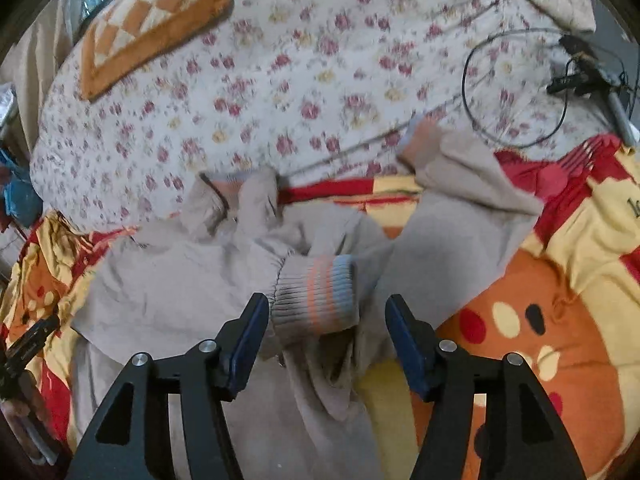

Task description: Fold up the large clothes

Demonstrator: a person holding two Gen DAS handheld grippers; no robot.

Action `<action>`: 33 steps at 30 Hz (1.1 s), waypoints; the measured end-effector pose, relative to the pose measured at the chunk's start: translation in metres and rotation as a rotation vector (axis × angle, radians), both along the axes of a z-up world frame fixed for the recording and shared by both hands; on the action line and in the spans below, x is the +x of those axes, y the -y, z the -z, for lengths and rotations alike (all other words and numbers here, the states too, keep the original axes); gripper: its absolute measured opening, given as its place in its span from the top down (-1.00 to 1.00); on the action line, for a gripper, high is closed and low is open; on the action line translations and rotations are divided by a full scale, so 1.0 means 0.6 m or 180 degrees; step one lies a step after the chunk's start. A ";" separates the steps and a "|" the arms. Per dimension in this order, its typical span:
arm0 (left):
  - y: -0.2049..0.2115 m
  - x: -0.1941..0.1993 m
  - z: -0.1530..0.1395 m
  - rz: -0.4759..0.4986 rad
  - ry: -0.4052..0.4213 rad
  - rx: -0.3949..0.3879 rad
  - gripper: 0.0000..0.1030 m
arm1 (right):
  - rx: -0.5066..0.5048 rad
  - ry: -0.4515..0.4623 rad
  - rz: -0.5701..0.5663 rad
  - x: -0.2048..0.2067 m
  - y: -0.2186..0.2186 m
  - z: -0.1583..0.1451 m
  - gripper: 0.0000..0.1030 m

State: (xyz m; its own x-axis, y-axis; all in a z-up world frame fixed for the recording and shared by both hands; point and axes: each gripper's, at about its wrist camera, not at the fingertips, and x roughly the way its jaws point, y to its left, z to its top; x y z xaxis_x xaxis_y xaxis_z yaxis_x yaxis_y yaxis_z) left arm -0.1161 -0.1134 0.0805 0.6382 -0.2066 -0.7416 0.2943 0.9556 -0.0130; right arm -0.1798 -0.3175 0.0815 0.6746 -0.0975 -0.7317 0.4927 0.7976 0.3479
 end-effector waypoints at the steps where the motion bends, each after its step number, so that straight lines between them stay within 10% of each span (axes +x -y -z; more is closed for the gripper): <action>1: 0.001 -0.001 -0.007 -0.0029 0.0026 -0.0055 -0.40 | -0.0018 0.0052 0.0008 -0.001 -0.002 -0.007 -0.21; 15: 0.091 0.032 0.132 -0.0024 -0.0463 0.0360 -0.48 | -0.0111 -0.0351 -0.0428 0.097 -0.052 0.100 0.25; 22: 0.086 0.013 0.100 -0.0041 -0.0326 0.0289 -0.49 | 0.0280 0.0063 -0.0159 0.000 0.012 0.067 -0.22; 33: 0.137 -0.029 0.061 0.0214 -0.0172 0.0095 -0.49 | 0.0358 -0.0045 0.0464 -0.049 0.157 0.123 -0.26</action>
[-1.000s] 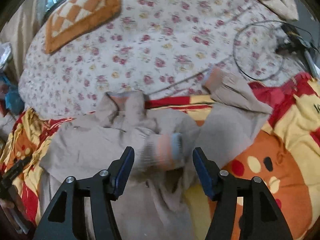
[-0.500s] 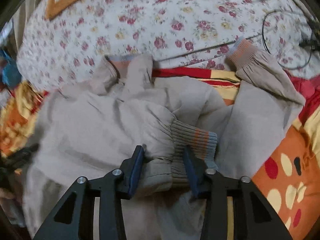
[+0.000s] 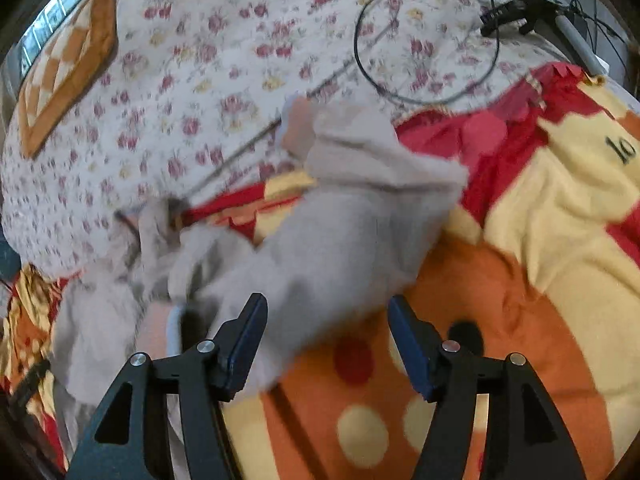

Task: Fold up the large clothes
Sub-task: 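Grasp the other striped cuff with the right tool and lift it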

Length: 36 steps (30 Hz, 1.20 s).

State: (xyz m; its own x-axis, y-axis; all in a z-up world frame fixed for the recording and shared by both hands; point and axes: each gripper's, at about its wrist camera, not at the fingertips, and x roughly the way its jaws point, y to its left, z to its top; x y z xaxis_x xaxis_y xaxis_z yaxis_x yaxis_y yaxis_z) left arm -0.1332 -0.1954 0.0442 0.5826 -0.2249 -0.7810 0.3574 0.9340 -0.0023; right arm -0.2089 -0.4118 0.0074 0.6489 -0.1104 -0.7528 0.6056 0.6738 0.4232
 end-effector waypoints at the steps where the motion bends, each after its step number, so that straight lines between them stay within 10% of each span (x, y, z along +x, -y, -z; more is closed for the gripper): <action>1: 0.005 -0.002 0.002 0.0025 -0.0014 0.0006 -0.49 | 0.0014 0.0044 0.0001 0.010 0.010 0.000 -0.26; 18: 0.001 0.022 0.028 -0.0068 -0.0173 0.0090 -0.49 | -0.1012 -0.0828 -0.0010 0.262 0.119 0.083 -0.46; 20: 0.002 0.023 0.031 -0.0069 -0.0174 0.0136 -0.49 | -0.1005 -0.0793 0.0052 0.263 0.134 0.084 0.01; 23: 0.002 0.022 0.033 -0.0090 -0.0186 0.0174 -0.49 | -0.0745 -0.0528 0.0158 0.232 0.175 0.066 0.88; 29: -0.011 0.013 0.012 -0.0168 -0.0154 0.0067 -0.49 | -0.0181 0.0607 0.0005 0.082 0.204 -0.044 0.95; 36: -0.028 -0.013 -0.031 -0.0188 -0.0065 -0.0085 -0.49 | -0.0440 0.1738 -0.0160 -0.123 0.189 -0.246 0.94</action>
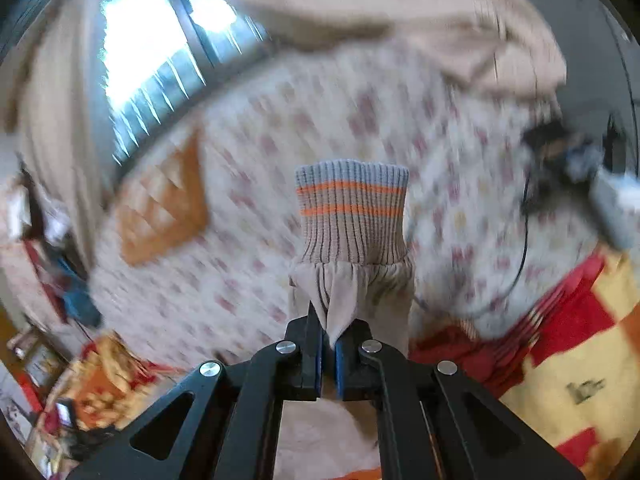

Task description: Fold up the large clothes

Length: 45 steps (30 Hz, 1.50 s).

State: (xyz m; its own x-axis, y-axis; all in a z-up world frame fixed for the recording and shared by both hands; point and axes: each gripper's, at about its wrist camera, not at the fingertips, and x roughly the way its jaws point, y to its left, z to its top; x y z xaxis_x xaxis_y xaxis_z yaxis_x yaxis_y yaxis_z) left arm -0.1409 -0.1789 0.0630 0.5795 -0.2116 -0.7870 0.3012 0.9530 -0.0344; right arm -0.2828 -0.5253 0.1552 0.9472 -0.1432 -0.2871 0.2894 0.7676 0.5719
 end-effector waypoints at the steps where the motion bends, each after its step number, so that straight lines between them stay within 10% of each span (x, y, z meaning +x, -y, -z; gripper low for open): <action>1: -0.001 -0.005 -0.007 0.0004 0.0011 -0.0035 -0.49 | -0.0017 0.0102 -0.0013 -0.012 -0.002 -0.019 0.94; 12: -0.023 -0.042 -0.075 0.0051 0.0269 -0.0081 -0.49 | -0.0379 0.0683 -0.0751 -0.042 -0.113 -0.149 0.94; 20: -0.069 -0.016 -0.058 -0.0182 0.0175 -0.0268 -0.49 | -0.0723 0.0419 -0.2011 0.166 -0.328 -0.175 0.94; 27: -0.101 0.009 -0.029 -0.0276 0.0083 -0.0319 -0.49 | -0.0713 -0.0165 -0.3043 0.369 -0.530 -0.083 0.83; 28: -0.103 0.011 -0.026 -0.0277 0.0066 -0.0338 -0.49 | -0.0752 -0.0329 -0.3054 0.393 -0.550 -0.064 0.75; 31: -0.098 0.018 -0.018 -0.0215 -0.0001 -0.0422 -0.49 | -0.0677 -0.0687 -0.2838 0.430 -0.555 -0.017 -0.44; 45: 0.056 0.100 0.035 -0.0031 -0.0308 -0.0514 -0.63 | -0.0394 -0.0961 -0.1601 0.131 -0.375 0.098 -0.45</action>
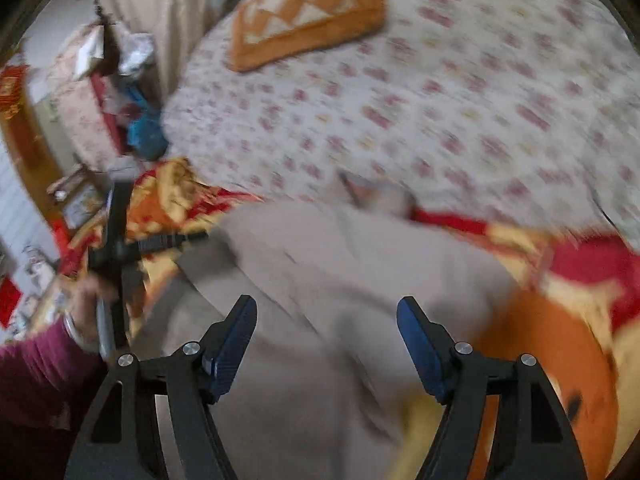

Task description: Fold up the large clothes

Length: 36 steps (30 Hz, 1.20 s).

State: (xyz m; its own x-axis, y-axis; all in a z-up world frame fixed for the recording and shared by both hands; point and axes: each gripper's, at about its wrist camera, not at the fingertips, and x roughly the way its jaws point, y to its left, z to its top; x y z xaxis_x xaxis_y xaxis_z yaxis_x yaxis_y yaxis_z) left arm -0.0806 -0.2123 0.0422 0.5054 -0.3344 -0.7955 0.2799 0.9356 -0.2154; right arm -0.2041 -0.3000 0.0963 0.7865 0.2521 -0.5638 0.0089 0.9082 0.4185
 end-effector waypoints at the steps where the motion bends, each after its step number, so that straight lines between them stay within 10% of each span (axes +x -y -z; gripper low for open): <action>1: 0.011 0.006 0.006 0.0010 -0.0027 -0.0002 -0.63 | 0.0004 -0.0049 0.0094 -0.022 0.000 0.022 -0.46; 3: 0.035 0.021 0.019 0.0032 -0.0130 -0.0051 -0.59 | 0.0074 -0.0157 0.0148 -0.040 0.001 0.049 -0.45; 6: 0.058 0.038 0.030 0.0070 -0.0381 -0.0250 0.64 | 0.0021 -0.0304 0.0179 -0.021 -0.013 0.073 -0.35; 10: 0.064 0.024 -0.012 0.0093 -0.0291 -0.0374 0.84 | -0.0452 -0.0492 0.0419 0.035 -0.018 0.090 0.93; 15: 0.016 -0.030 -0.088 0.0213 0.0038 -0.0500 0.96 | 0.0094 -0.0204 0.0938 -0.039 0.063 0.060 0.96; 21: -0.025 -0.038 0.027 -0.0014 -0.0343 -0.0063 0.97 | 0.0222 -0.0839 0.0745 -0.076 0.048 0.149 0.93; 23: -0.043 -0.034 0.037 -0.0098 -0.0374 -0.0083 0.97 | 0.0453 -0.0844 0.0777 -0.093 0.059 0.150 0.62; 26: -0.071 -0.034 0.011 -0.0144 -0.0303 -0.0304 0.60 | 0.0703 -0.0497 0.0900 -0.134 0.086 0.108 -0.20; 28: -0.076 -0.034 -0.007 -0.0115 -0.0279 -0.0472 -0.54 | 0.0565 -0.0445 0.1070 -0.136 0.099 0.083 -0.25; 31: -0.077 -0.046 -0.026 -0.0107 -0.0199 -0.0764 -0.66 | 0.0481 -0.0491 0.1147 -0.104 0.108 0.078 -0.25; 36: -0.011 -0.030 -0.002 0.0106 -0.0416 -0.0482 -0.67 | 0.0803 -0.0651 0.1147 -0.039 0.119 0.124 -0.32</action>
State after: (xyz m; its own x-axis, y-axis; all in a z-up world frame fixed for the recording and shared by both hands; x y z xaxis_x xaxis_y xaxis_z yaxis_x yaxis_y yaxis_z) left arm -0.0989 -0.2059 0.0431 0.3878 -0.4700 -0.7929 0.2704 0.8804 -0.3896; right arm -0.2274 -0.3715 0.0221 0.7282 0.1328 -0.6724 0.4094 0.7025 0.5821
